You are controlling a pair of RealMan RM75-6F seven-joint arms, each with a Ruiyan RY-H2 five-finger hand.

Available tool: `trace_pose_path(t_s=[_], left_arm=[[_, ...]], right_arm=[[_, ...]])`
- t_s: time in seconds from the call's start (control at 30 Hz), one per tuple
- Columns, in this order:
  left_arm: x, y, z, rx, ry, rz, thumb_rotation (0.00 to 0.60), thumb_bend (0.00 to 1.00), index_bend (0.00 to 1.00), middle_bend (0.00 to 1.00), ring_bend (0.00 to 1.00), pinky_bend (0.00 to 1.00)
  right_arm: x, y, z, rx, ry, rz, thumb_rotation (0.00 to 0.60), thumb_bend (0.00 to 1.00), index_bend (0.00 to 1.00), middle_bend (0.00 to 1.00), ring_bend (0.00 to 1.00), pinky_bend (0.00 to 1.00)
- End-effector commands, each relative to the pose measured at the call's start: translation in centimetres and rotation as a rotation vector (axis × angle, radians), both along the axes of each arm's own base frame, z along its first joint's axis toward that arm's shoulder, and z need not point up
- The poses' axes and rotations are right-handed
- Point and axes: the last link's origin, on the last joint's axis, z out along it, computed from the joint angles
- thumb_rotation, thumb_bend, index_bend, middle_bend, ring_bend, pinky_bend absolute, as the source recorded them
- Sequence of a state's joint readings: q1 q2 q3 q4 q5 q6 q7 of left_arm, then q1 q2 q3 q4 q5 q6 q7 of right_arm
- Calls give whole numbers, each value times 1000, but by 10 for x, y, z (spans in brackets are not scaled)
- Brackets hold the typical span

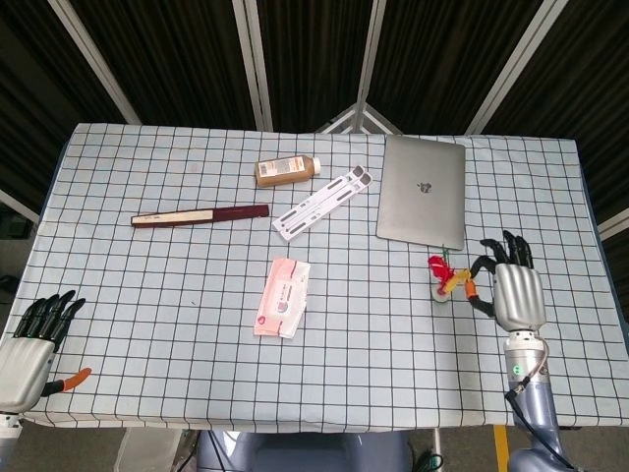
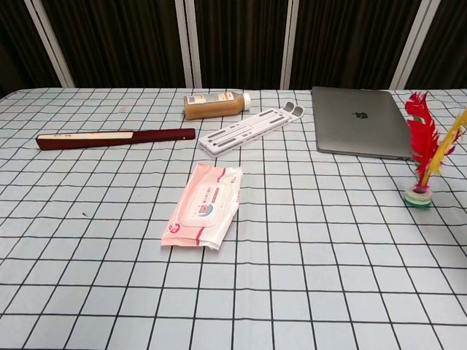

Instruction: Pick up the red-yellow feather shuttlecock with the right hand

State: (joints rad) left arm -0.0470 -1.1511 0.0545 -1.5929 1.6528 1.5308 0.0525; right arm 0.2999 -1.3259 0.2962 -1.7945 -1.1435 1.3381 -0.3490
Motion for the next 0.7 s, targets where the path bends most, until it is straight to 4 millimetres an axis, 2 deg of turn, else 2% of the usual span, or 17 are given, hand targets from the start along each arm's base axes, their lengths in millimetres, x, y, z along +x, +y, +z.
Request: trace_pose_path(t_s=[0.03,0.1,0.17,0.23,0.4,0.53,0.63,0.7], left_arm=[[0,0,0,-1,0,0,600,0,0,0,0,0],[0,0,0,-2,0,-1,600,0,0,0,0,0],[0,0,0,-3,1,-2,600,0,0,0,0,0],[0,-1,0,-3,2,-5,600,0,0,0,0,0],[0,-1,-1,-2,3,-6,600,0,0,0,0,0],[0,-1,0,-2,7,-3,600,0,0,0,0,0],[0,-1,0,-1,6,-3,600,0,0,0,0,0],[0,-2,0,-1,8,-5,600,0,0,0,0,0]], right_arm=[[-7,6,2,4,-2,-23,600,482,523,244,0,0],[-13,12,3,13,9,-37,600,482,407,219,0,0],[-19,17,4,23,23,-46,600,480,141,117,0,0],[-24,23,6,36,35,-64,600,465,11,30,0,0],[-21,32,17,18,24,-50,600,438,0,0,0,0],[-22,47,34,-2,35,-15,600,437,0,0,0,0],[-34,64,48,-5,86,-6,600,426,0,0,0,0],[-48,81,56,12,152,-14,600,415,0,0,0,0]])
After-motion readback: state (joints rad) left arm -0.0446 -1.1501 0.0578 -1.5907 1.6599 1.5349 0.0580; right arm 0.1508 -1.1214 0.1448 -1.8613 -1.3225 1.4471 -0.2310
